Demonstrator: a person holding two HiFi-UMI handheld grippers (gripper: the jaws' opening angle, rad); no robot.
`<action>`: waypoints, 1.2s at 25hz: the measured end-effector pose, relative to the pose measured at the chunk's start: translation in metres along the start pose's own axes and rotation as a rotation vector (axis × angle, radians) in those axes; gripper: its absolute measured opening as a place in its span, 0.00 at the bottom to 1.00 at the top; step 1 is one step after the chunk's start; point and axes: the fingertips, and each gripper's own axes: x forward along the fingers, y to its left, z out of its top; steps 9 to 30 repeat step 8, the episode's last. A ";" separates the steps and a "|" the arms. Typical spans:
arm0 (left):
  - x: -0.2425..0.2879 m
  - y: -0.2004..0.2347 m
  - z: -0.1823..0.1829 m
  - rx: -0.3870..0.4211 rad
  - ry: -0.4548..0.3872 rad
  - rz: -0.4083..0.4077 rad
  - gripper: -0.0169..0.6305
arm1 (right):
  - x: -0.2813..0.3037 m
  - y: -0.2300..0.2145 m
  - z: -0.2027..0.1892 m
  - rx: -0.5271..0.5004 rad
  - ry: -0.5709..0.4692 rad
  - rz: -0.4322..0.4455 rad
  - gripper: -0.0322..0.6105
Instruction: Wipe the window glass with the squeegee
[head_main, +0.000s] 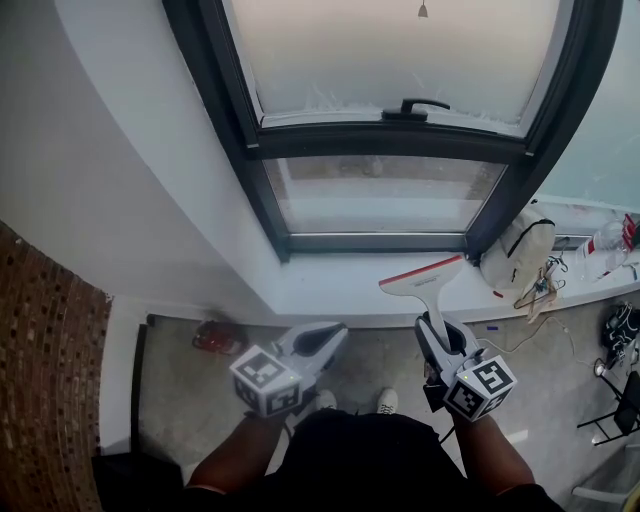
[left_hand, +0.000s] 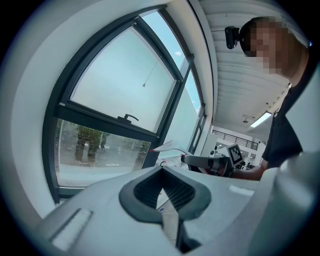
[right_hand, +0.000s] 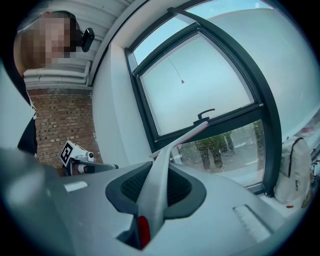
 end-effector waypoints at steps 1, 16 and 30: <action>0.000 0.000 0.000 0.001 0.001 -0.002 0.03 | 0.000 0.000 0.000 0.001 0.000 0.000 0.18; 0.000 0.003 0.000 0.005 0.006 -0.005 0.03 | 0.003 0.001 0.001 -0.018 0.004 -0.005 0.18; 0.000 0.003 0.000 0.005 0.006 -0.005 0.03 | 0.003 0.001 0.001 -0.018 0.004 -0.005 0.18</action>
